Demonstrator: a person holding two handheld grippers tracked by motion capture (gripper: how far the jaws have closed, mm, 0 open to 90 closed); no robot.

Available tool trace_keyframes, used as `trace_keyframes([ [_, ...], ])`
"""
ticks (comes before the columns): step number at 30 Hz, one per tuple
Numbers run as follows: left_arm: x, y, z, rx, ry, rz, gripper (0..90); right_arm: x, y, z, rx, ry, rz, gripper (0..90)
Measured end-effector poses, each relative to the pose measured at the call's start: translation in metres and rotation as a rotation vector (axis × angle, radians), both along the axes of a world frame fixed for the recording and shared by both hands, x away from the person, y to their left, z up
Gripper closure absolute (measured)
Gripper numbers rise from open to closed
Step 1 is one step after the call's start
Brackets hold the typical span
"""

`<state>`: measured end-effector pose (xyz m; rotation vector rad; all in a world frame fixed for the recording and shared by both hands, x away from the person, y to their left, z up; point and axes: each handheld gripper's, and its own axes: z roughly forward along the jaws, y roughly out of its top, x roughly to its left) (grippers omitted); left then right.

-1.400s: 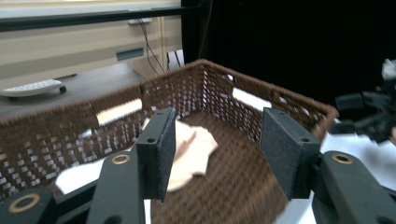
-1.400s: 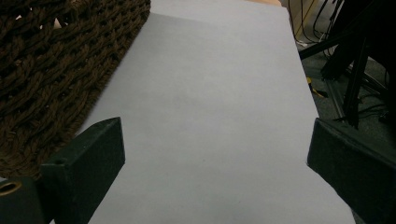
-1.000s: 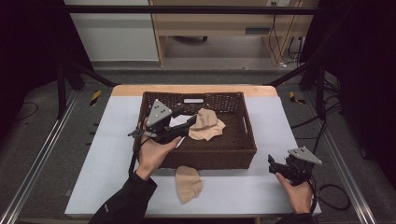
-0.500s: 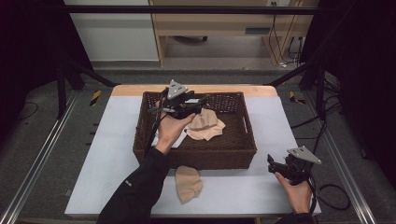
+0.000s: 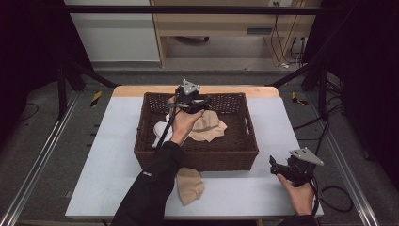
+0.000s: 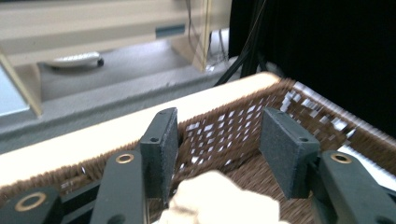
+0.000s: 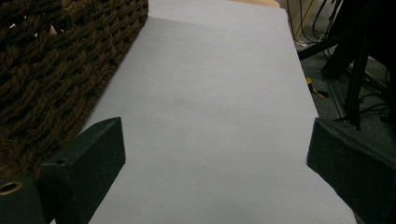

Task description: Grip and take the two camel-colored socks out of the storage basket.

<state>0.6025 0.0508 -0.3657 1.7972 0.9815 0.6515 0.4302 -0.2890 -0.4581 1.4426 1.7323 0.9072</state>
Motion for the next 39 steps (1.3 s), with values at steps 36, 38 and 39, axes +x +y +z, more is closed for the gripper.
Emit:
trace_keyframes([
  [36, 0.009, -0.021, -0.072, 0.270, 0.258, -0.054, 47.0, 0.002, 0.001, -0.003, -0.008, 0.017, 0.003, 5.1],
  [38, 0.008, -0.021, -0.072, 0.280, 0.269, -0.058, 51.1, 0.002, 0.000, -0.003, -0.008, 0.017, 0.003, 5.1],
  [39, 0.009, -0.020, -0.072, 0.283, 0.272, -0.058, 52.6, 0.002, 0.000, -0.003, -0.007, 0.017, 0.003, 5.1],
])
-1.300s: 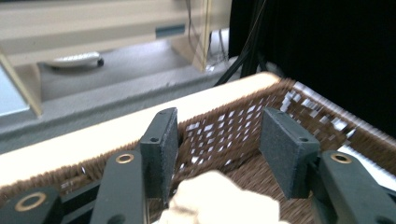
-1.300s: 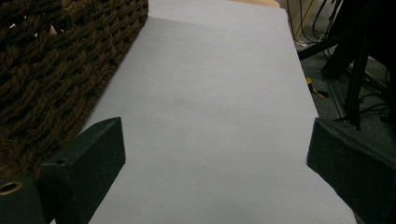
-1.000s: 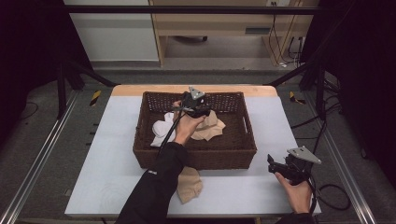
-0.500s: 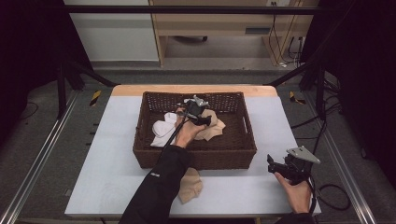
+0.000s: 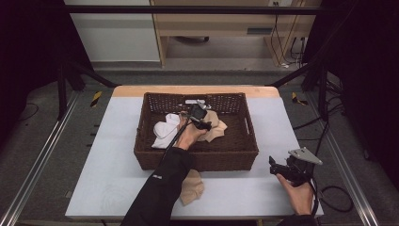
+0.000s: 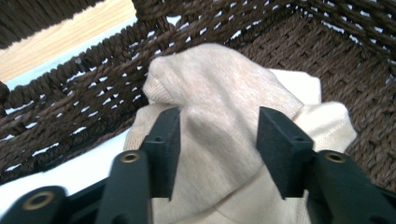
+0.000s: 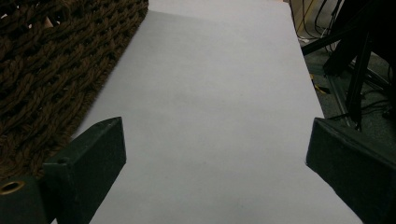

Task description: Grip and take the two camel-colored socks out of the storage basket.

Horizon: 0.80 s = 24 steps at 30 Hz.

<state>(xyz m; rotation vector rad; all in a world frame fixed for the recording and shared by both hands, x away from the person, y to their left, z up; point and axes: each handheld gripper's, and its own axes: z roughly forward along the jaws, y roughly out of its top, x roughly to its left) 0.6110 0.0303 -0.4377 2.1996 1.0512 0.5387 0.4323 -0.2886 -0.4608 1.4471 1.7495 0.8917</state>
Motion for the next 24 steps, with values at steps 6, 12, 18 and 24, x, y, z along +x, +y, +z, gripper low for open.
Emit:
trace_keyframes([
  [6, 0.000, 0.002, 0.000, -0.003, 0.050, 0.011, 66.3, 0.000, 0.000, 0.000, 0.009, 0.003, -0.001, 5.2],
  [12, 0.000, 0.004, 0.002, -0.015, 0.098, 0.017, 82.3, 0.000, 0.000, 0.000, 0.007, 0.000, -0.004, 5.2],
  [18, -0.003, 0.005, 0.009, -0.034, 0.084, 0.017, 85.4, 0.000, 0.000, 0.000, 0.008, 0.002, -0.006, 5.2],
  [24, -0.007, 0.009, 0.024, -0.105, 0.016, 0.011, 85.8, 0.000, -0.001, 0.000, 0.006, 0.001, -0.006, 5.2],
])
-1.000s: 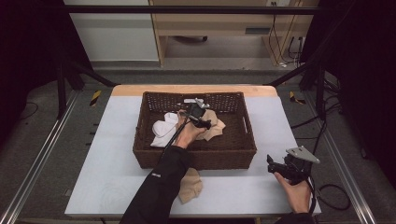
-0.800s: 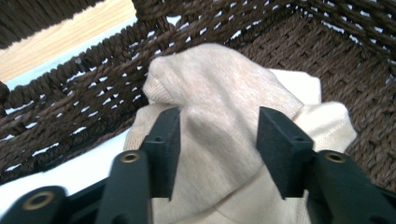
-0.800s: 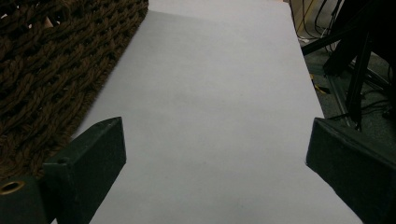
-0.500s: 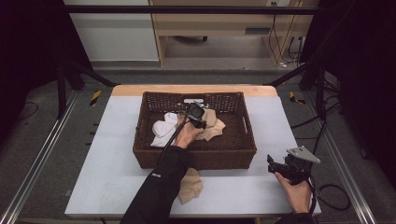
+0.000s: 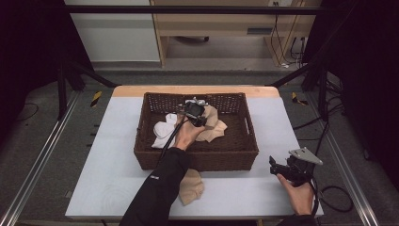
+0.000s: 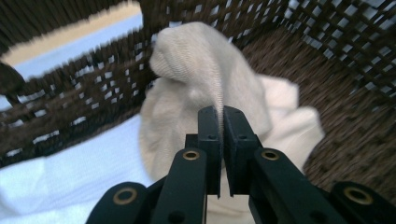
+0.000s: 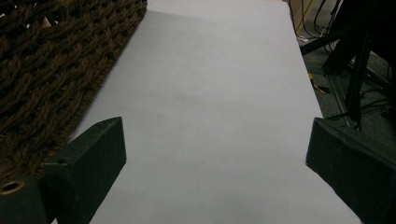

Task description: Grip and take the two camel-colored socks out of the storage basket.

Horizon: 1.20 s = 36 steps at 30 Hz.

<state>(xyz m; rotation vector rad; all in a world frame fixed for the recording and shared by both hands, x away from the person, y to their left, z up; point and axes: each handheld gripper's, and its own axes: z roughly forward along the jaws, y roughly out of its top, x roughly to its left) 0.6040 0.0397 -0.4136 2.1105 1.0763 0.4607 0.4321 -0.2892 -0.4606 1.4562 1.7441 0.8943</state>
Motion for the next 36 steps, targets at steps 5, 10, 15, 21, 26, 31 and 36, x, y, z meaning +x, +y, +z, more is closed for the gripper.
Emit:
trace_keyframes([
  [5, -0.009, 0.008, 0.020, -0.089, -0.066, -0.011, 85.8, 0.000, 0.000, 0.000, -0.008, 0.003, 0.001, 5.2],
  [10, -0.027, 0.017, 0.046, -0.151, -0.157, -0.042, 85.8, 0.000, -0.001, 0.000, -0.006, 0.002, -0.003, 5.2],
  [15, -0.046, 0.025, 0.064, -0.191, -0.221, -0.074, 85.8, -0.001, -0.001, 0.000, -0.004, 0.001, -0.007, 5.2],
  [21, -0.070, 0.037, 0.081, -0.235, -0.271, -0.117, 85.8, -0.001, -0.002, 0.000, -0.007, 0.001, -0.009, 5.2],
  [26, -0.092, 0.050, 0.092, -0.270, -0.309, -0.153, 85.7, -0.002, -0.004, 0.000, -0.007, -0.002, -0.016, 5.2],
  [31, -0.114, 0.065, 0.100, -0.309, -0.345, -0.181, 85.7, -0.002, -0.005, 0.000, -0.003, 0.002, -0.022, 5.2],
  [36, -0.133, 0.081, 0.105, -0.342, -0.378, -0.197, 85.7, -0.003, -0.006, -0.001, -0.011, 0.002, -0.026, 5.2],
])
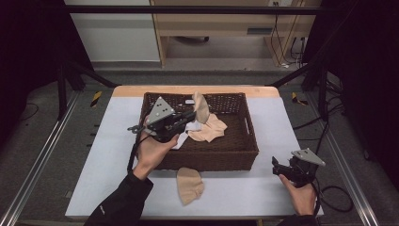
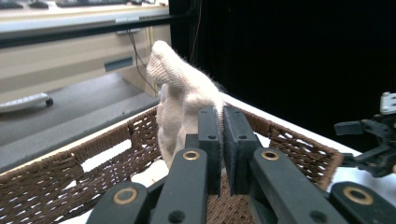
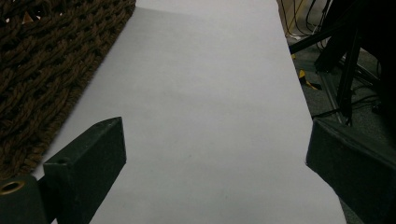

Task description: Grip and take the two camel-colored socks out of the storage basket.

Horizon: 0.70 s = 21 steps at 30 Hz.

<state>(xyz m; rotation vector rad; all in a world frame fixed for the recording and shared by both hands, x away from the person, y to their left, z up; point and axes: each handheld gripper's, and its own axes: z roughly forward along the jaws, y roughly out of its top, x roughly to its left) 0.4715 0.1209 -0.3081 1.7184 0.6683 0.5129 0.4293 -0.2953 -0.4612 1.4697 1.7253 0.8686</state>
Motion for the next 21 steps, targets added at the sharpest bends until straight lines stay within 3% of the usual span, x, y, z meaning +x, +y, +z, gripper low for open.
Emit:
trace_keyframes([
  [13, -0.043, 0.037, 0.000, -0.085, -0.050, -0.034, 85.7, -0.001, -0.001, 0.000, -0.005, 0.002, -0.006, 5.2],
  [21, -0.067, 0.054, -0.010, -0.094, -0.071, -0.058, 85.7, -0.002, -0.001, -0.001, -0.007, 0.005, -0.010, 5.2],
])
